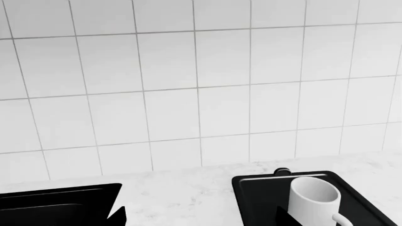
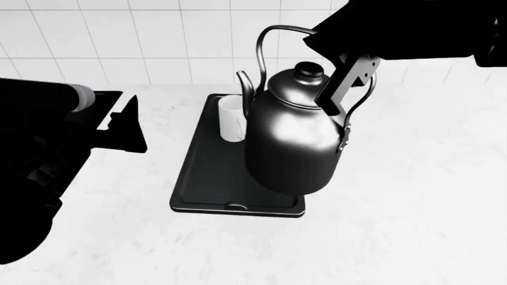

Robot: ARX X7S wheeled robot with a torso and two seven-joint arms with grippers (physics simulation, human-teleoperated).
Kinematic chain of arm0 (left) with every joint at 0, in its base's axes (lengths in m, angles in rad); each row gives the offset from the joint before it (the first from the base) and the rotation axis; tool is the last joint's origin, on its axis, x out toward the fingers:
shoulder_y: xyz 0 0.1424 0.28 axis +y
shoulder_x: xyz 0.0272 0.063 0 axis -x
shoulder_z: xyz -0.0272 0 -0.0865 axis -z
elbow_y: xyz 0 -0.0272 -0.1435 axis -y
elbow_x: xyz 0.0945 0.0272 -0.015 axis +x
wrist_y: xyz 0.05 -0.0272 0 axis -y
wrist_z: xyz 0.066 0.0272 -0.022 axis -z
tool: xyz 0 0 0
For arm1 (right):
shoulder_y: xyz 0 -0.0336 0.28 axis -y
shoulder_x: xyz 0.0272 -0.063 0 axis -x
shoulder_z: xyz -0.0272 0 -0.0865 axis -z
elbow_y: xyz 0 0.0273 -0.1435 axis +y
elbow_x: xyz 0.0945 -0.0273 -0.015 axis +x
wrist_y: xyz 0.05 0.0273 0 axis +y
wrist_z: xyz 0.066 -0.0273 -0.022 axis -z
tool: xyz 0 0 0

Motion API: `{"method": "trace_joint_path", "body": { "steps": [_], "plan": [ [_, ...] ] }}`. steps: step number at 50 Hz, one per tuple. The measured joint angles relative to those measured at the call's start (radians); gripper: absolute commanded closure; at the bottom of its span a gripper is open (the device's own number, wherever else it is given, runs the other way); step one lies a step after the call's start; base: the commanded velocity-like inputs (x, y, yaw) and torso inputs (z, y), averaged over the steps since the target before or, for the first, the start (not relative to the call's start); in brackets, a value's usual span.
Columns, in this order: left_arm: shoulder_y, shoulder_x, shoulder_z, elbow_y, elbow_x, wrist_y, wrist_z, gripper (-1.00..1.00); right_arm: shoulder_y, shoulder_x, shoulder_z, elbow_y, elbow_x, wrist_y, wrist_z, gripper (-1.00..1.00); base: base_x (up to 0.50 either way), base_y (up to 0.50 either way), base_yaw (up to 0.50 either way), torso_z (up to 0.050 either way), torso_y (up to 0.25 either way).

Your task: Pick the kettle from the counter and place it on the tray. Then pick the mug from the cabinet and place it on the tray. Then close the cabinet doors.

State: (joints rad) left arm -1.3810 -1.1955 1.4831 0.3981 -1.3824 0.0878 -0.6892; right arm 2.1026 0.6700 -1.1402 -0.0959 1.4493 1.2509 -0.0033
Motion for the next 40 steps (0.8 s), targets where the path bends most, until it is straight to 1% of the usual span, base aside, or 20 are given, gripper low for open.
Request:
{"method": "trace_joint_path", "body": {
  "steps": [18,40],
  "plan": [
    [0.012,-0.001,0.000,-0.004,0.005,0.002,0.008,-1.00,-0.046,-0.088,-0.052,0.110,-0.169,-0.113,-0.067,1.00,0.00,0.00,0.00,0.000,0.001],
    [0.036,-0.011,0.001,-0.010,0.012,0.019,0.019,-1.00,-0.114,-0.199,-0.105,0.241,-0.292,-0.226,-0.127,1.00,0.00,0.00,0.00,0.000,0.000]
  ]
}}
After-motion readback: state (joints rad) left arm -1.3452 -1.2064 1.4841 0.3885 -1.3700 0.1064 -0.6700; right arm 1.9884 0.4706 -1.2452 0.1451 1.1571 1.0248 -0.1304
